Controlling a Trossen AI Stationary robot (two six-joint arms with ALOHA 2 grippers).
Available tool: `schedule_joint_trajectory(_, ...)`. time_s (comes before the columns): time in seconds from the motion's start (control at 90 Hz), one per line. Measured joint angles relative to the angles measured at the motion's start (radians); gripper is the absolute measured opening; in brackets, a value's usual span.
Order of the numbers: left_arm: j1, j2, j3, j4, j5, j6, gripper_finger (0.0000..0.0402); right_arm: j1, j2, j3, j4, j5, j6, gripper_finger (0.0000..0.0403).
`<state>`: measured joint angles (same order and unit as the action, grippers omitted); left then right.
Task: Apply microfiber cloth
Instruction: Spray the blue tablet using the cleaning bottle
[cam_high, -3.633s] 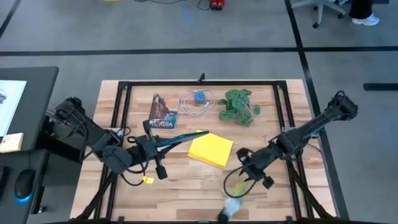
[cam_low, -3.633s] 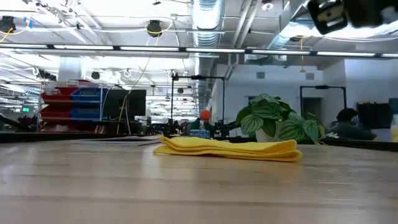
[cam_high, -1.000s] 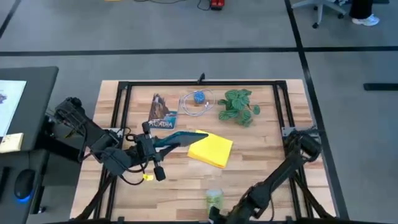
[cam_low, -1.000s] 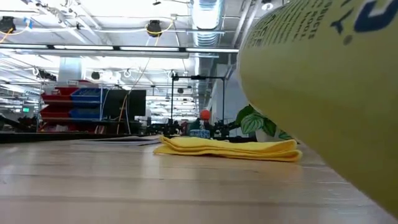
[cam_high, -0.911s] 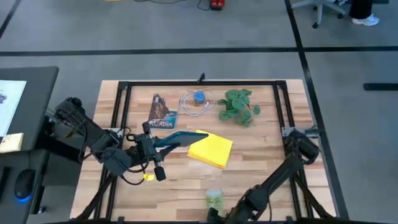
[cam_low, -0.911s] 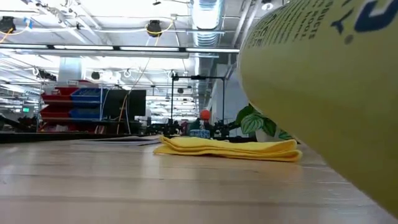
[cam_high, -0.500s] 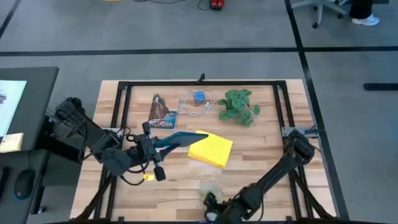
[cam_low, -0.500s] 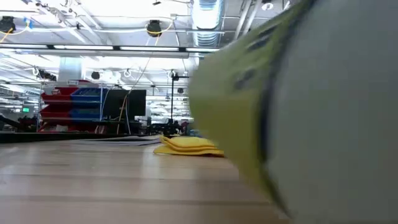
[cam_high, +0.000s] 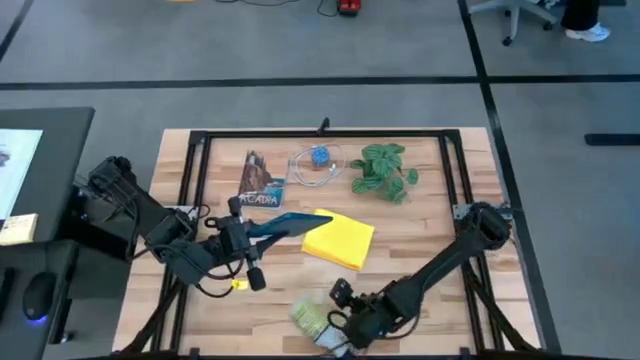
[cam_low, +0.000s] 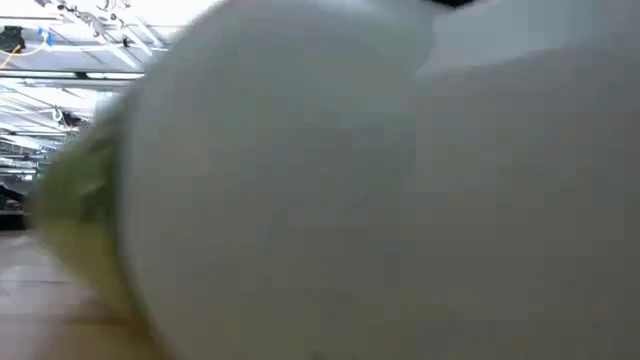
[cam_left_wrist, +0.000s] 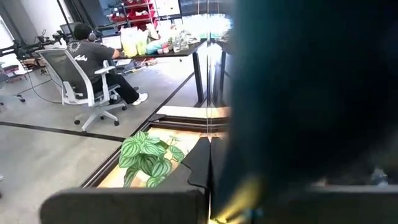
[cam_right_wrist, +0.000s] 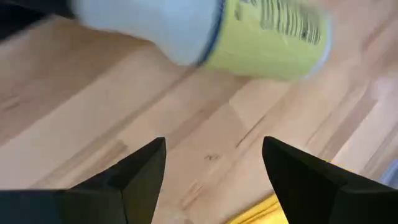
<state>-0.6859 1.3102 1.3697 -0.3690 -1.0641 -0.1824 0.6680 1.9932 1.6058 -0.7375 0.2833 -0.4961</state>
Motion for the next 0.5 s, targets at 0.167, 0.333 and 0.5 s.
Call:
schedule_joint_trajectory(0.167, 0.0, 0.0, 0.0, -0.002, 0.0, -0.002, 0.0009, 0.036, -0.01, -0.001, 0.015, -0.169, -0.362, 0.0256)
schedule_joint_trajectory(0.333, 0.0, 0.0, 0.0, -0.002, 0.0, -0.006, 0.0009, 0.049, 0.036, -0.022, 0.068, -0.156, -0.636, 0.0256)
schedule_joint_trajectory(0.5, 0.002, 0.0, 0.0, -0.005, -0.002, -0.021, 0.0009, 0.059, 0.091, -0.02, 0.197, -0.085, -0.829, 0.0256)
